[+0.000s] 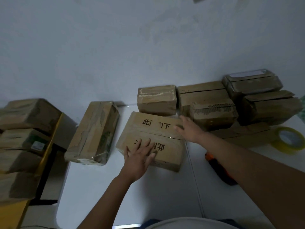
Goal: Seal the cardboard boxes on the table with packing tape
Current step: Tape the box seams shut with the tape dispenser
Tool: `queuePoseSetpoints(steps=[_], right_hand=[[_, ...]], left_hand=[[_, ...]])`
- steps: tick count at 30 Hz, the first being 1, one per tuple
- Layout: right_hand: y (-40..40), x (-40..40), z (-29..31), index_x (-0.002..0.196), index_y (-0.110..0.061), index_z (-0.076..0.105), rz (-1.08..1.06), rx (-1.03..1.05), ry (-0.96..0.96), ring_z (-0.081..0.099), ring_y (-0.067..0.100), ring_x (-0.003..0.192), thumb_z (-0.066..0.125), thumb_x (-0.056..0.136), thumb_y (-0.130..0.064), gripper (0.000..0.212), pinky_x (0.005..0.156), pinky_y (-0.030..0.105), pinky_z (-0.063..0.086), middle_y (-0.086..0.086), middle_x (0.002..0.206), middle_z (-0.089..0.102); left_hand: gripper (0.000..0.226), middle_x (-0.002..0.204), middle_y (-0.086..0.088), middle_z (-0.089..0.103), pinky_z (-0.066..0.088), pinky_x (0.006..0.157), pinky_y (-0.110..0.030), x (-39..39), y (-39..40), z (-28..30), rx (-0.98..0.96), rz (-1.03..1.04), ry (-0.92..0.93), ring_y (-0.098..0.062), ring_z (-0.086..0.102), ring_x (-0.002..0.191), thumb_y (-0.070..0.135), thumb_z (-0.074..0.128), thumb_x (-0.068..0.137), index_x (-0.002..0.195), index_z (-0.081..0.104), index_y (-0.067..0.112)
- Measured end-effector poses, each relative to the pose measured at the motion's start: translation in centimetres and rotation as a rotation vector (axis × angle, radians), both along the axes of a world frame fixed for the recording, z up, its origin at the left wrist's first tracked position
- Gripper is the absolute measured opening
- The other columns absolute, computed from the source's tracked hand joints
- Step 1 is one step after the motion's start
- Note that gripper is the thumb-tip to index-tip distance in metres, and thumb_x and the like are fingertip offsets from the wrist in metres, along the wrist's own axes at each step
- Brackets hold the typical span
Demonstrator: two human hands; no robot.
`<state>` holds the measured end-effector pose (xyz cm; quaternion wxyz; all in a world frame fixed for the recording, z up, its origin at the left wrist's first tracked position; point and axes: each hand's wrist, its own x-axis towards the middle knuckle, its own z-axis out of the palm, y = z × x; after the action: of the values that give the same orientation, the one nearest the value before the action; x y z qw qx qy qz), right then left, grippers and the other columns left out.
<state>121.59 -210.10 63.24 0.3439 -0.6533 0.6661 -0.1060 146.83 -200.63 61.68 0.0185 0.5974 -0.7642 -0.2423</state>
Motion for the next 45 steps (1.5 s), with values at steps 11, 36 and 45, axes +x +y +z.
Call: queuePoseSetpoints(steps=[11,36,45], right_hand=[[10.6,-2.5,-2.7,0.122,-0.017,0.056,-0.149,-0.134,-0.152,0.052,0.006,0.094,0.044,0.101,-0.035,0.030,0.077,0.020,0.043,-0.002,0.117,0.049],[16.2,-11.6,-8.6,0.110,-0.005,0.045,-0.435,0.225,0.106,0.058,0.027,0.091,0.061,0.094,-0.027,0.031,0.073,0.034,0.045,0.009,0.099,0.057],[16.9,-10.9,-6.4,0.120,-0.008,0.052,-0.327,-0.036,0.105,0.055,0.020,0.075,0.040,0.103,-0.020,0.024,0.063,0.030,0.037,0.012,0.096,0.064]], left_hand=[[0.050,0.153,0.038,-0.018,-0.024,0.110,-0.053,-1.0,-2.6,-2.1,-0.060,-0.052,-0.007,-0.002,-0.036,0.141,0.067,0.000,0.094,0.143,-0.010,0.064],[0.071,0.166,0.010,0.006,0.010,0.120,-0.058,-2.8,-0.2,-2.4,-0.266,-0.517,-0.240,-0.023,0.004,0.153,0.071,0.021,0.097,0.157,0.004,0.037],[0.070,0.165,0.009,0.007,0.007,0.121,-0.056,-4.6,-3.9,-2.2,-0.275,-0.538,-0.229,-0.023,0.001,0.153,0.070,0.015,0.096,0.157,0.006,0.037]])
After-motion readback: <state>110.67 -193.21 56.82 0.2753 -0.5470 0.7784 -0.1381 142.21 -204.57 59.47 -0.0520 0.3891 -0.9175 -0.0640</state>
